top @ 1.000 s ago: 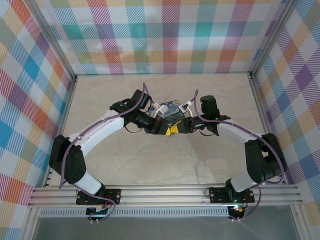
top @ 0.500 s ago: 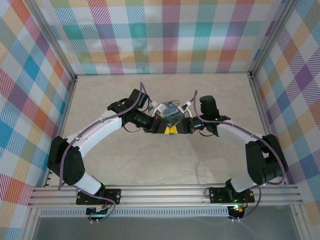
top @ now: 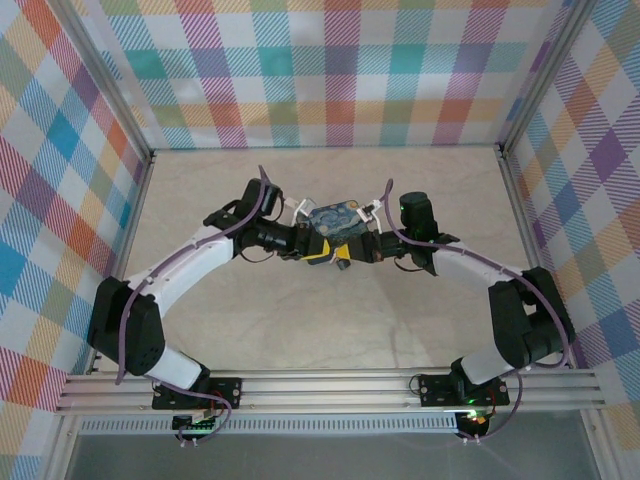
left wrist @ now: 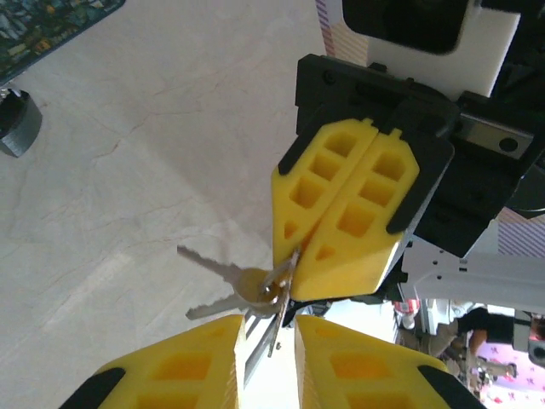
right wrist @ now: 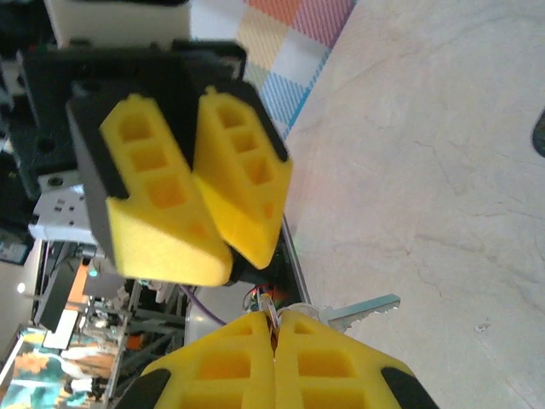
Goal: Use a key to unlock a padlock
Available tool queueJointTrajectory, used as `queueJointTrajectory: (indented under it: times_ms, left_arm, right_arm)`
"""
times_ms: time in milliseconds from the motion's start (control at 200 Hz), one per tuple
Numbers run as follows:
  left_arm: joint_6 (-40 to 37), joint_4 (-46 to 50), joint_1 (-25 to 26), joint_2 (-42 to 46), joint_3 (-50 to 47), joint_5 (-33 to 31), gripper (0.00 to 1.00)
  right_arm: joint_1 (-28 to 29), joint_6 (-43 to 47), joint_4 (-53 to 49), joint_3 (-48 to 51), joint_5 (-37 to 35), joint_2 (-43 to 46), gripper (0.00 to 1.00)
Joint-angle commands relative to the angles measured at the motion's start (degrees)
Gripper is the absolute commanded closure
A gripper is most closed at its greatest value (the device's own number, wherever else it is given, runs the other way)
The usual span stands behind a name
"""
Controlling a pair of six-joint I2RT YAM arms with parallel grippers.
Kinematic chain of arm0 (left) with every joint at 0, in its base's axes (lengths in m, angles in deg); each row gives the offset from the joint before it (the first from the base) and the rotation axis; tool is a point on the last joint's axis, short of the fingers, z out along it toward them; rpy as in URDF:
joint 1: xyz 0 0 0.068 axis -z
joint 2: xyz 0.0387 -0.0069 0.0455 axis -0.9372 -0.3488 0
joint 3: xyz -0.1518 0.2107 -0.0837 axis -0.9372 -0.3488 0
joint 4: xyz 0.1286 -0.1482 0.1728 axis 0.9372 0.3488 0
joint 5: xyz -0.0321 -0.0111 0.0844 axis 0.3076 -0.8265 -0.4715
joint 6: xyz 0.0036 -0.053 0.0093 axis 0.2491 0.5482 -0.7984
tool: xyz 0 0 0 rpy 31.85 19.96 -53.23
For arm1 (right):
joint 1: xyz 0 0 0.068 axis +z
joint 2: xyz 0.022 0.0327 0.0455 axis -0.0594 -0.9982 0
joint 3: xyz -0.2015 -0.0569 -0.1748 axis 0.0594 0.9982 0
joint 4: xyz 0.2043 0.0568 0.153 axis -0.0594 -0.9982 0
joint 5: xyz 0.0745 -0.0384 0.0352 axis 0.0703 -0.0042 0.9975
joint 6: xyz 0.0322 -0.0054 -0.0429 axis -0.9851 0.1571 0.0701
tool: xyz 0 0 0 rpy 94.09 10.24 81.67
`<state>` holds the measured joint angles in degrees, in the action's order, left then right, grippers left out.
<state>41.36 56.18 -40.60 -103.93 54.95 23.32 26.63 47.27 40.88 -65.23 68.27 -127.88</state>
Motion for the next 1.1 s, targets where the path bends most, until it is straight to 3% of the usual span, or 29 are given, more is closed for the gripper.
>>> queueJointTrajectory:
  times_ms: [0,270,1095]
  left_arm:
    - [7.09,-8.44,-0.17,2.97,-3.26,-2.34,0.76]
    - [14.63,-18.58,-0.12,5.23,-9.24,-5.35,0.75]
    - [14.65,-18.61,1.59,5.47,-10.11,-6.73,0.77]
  right_arm:
    - [-0.35,-9.15,8.01,1.02,-3.3,-0.83,1.0]
    - [0.05,-13.09,9.57,1.19,-5.66,0.53,1.0]
    - [1.21,-16.98,12.83,-0.3,-6.13,-0.66,1.0]
